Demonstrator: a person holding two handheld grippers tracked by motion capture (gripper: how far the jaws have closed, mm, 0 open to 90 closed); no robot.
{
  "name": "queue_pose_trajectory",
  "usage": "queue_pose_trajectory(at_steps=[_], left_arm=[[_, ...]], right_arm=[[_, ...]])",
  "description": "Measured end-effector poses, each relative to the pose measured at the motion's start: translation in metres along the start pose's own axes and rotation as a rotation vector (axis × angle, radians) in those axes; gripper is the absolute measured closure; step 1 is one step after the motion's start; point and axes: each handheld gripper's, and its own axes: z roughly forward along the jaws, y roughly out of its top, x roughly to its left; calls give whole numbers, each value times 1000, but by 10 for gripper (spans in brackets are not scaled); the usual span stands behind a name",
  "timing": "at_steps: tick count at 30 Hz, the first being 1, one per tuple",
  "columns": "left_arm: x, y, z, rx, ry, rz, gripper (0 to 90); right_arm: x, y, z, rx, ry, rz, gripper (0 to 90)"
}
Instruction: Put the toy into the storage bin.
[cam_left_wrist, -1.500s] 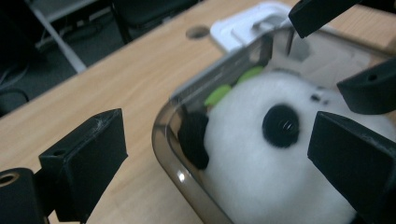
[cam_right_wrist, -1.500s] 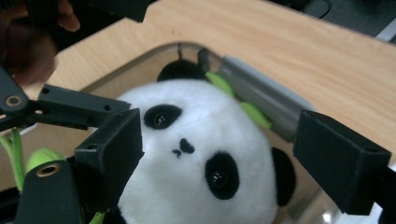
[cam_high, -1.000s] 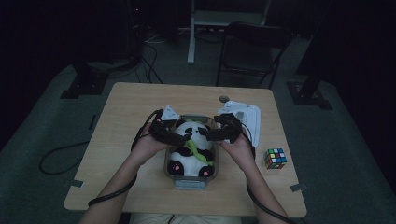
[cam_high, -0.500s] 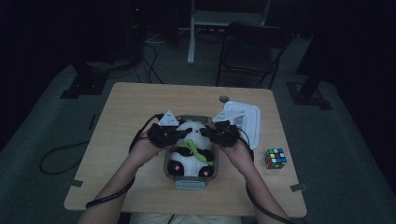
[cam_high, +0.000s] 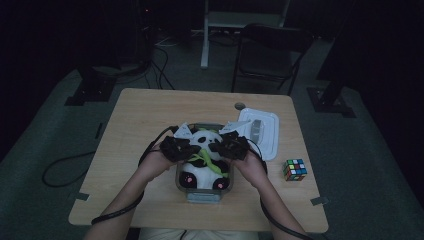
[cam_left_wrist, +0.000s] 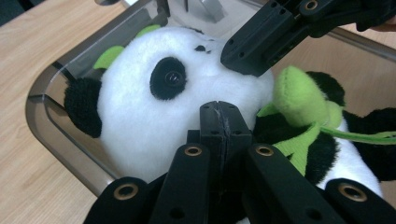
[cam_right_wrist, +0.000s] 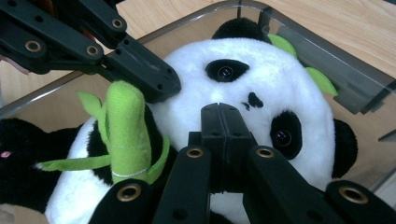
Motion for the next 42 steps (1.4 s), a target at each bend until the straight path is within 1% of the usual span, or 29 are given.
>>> queue_pose_trajectory(at_steps=[3, 4, 6, 8, 9, 10, 13, 14, 15, 17, 19, 21, 22, 23, 24, 25, 26, 27, 28, 29, 30, 32, 33, 34, 36, 37, 39, 41, 42], left_arm=[[1, 0, 3, 13, -2, 0, 900], [3, 1, 5, 21, -2, 3, 900], [4, 1, 9, 38, 7, 14, 900], [4, 2, 10, 46, 13, 11, 900], [4, 2, 10, 46, 13, 11, 900], [4, 3, 11, 69, 22, 24, 900], [4, 3, 13, 86, 34, 26, 900], [4, 3, 13, 83, 34, 19, 900], [4, 3, 13, 83, 38, 23, 900], [4, 3, 13, 78, 38, 21, 900], [3, 2, 10, 63, 33, 17, 900], [3, 2, 9, 56, 34, 13, 892], [3, 3, 7, 50, 28, 12, 858], [2, 3, 3, 39, 18, 12, 816], [1, 4, 1, 33, 21, 9, 765], [1, 4, 1, 33, 21, 9, 747], [1, 3, -4, 23, 28, 5, 693], [1, 3, -4, 23, 28, 5, 638], [2, 2, -8, 13, 26, -9, 624], [2, 2, -8, 13, 26, -9, 590], [3, 1, -13, 1, 30, -26, 566], [3, 0, -15, -2, 25, -21, 564], [2, -1, -17, -9, 22, -24, 516], [1, -1, -21, -14, 16, -21, 512], [0, -1, -23, -23, 9, -23, 483], [-1, -2, -27, -30, -7, -17, 477], [-2, -3, -28, -35, -10, -16, 472], [-4, -4, -30, -39, -29, -8, 465], [-7, -5, -32, -40, -44, 1, 462]], right_arm=[[0, 1, 3, 17, -4, -7, 900], [-1, 3, 5, 32, -1, -7, 900], [-1, 4, 9, 65, -23, -19, 900], [3, 7, 12, 100, -58, -50, 900], [3, 7, 12, 100, -58, -50, 900], [5, 11, 16, 126, -77, -61, 900], [6, 14, 20, 158, -91, -74, 900], [6, 14, 22, 163, -95, -74, 900], [6, 14, 22, 166, -96, -71, 900], [6, 14, 22, 158, -96, -67, 900], [2, 12, 17, 128, -67, -40, 900], [1, 11, 15, 117, -60, -34, 900], [0, 10, 11, 97, -49, -16, 883], [0, 10, 9, 91, -44, -15, 851], [0, 10, 6, 83, -34, -10, 822], [-1, 10, 3, 75, -30, -3, 813], [-1, 10, 0, 69, -30, -1, 771], [-2, 10, -3, 67, -24, 0, 737], [-3, 9, -6, 59, -19, 9, 715], [-4, 8, -9, 51, -15, 19, 695], [-4, 7, -11, 44, -10, 26, 669], [-6, 6, -14, 38, 0, 29, 656], [-7, 4, -19, 18, 3, 41, 615], [-7, 3, -22, 10, 16, 45, 603], [-7, 2, -24, 4, 18, 45, 597], [-8, 0, -29, -10, 27, 47, 565], [-7, -1, -33, -21, 27, 45, 565], [-6, -2, -35, -23, 31, 41, 562], [-4, -3, -39, -32, 42, 43, 565]])
